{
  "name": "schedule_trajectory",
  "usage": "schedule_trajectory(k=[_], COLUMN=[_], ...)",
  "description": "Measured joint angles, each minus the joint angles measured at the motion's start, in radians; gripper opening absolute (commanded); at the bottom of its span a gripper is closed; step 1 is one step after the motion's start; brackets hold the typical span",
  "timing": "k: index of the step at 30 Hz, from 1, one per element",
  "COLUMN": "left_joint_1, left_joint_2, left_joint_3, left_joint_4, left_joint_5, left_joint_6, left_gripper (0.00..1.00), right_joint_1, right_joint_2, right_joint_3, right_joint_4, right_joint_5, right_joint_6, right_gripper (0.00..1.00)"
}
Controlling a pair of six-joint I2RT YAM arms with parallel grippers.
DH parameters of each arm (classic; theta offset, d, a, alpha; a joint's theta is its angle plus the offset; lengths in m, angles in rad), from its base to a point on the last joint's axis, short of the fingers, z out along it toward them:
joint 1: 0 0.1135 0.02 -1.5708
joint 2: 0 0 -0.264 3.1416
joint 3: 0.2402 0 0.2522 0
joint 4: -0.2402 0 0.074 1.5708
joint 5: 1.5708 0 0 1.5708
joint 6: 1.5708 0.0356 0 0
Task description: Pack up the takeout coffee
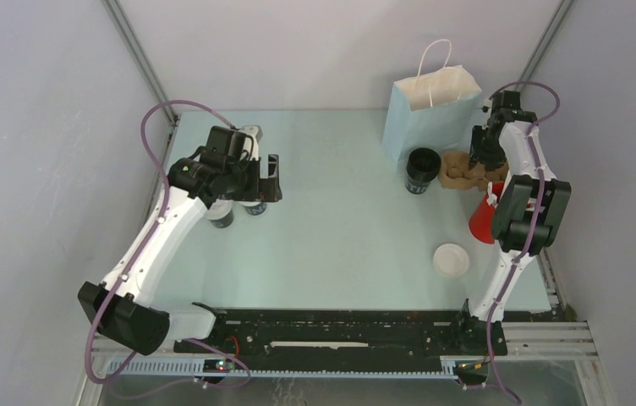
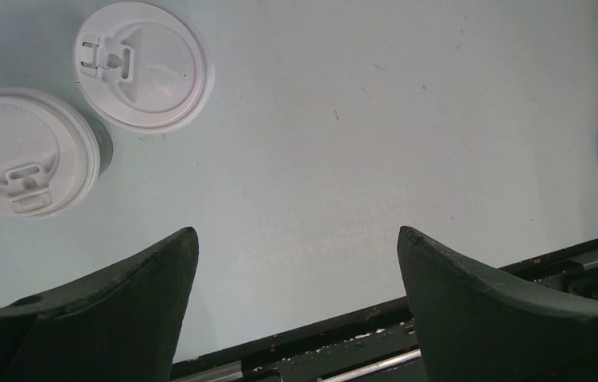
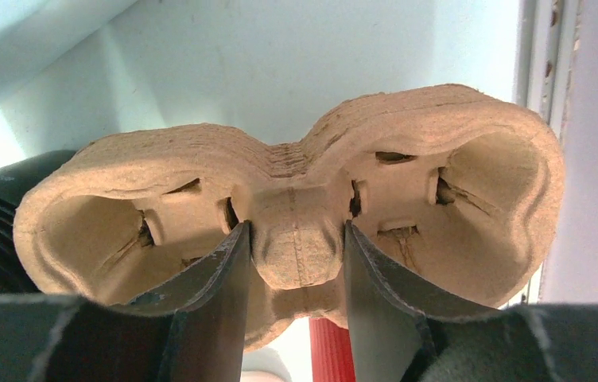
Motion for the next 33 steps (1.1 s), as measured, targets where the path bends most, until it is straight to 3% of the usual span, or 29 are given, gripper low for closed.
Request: schedule_trajectory(k=[4,10,16,20,23,29,31,33], left_joint_1=[0.000,0.000,0.000,0.000,0.000,0.000,0.000,0.000], left_joint_2=[-0.011,-0.013,-0.013,-0.013,-0.013,-0.013,-0.013,-0.013], left_joint_3=[0.000,0.000,0.000,0.000,0.000,0.000,0.000,0.000], left_joint_4=[0.000,0.000,0.001,0.001,0.001,0.002,0.002,0.002], left_joint_5=[0.003,0.019,0.026,0.028,0.029,0.029,0.033,0.037], left_joint_6=[0.000,0.000,-0.001,-0.001,-0.001,-0.001,-0.001,-0.001], left_gripper=[1.00,1.00,1.00,1.00,1.00,1.00,1.00,1.00], right_joint_1=[-0.012,-0.024,-0.039,-0.027,-0.011,0.035,0.046,0.056], right_joint_2=[0.012,0.021,0.029,0.041,0.023,-0.069,-0.091,-0.095], right_joint_3=[0.015,0.001,-0.015,0.017,-0.003,-0.110,-0.152,-0.176], right_joint_4=[-0.006,-0.001,0.011,0.002,0.013,0.029,0.053,0.068], right_joint_5=[0.024,0.040,0.010,0.039,0.058,-0.075,-0.138,-0.171], right_joint_6=[-0.003,-0.029,-0.014,0.012,0.021,0.027,0.034,0.033], right_gripper=[0.48,0.46,0.67,0.74,0.69,0.38,0.36,0.42])
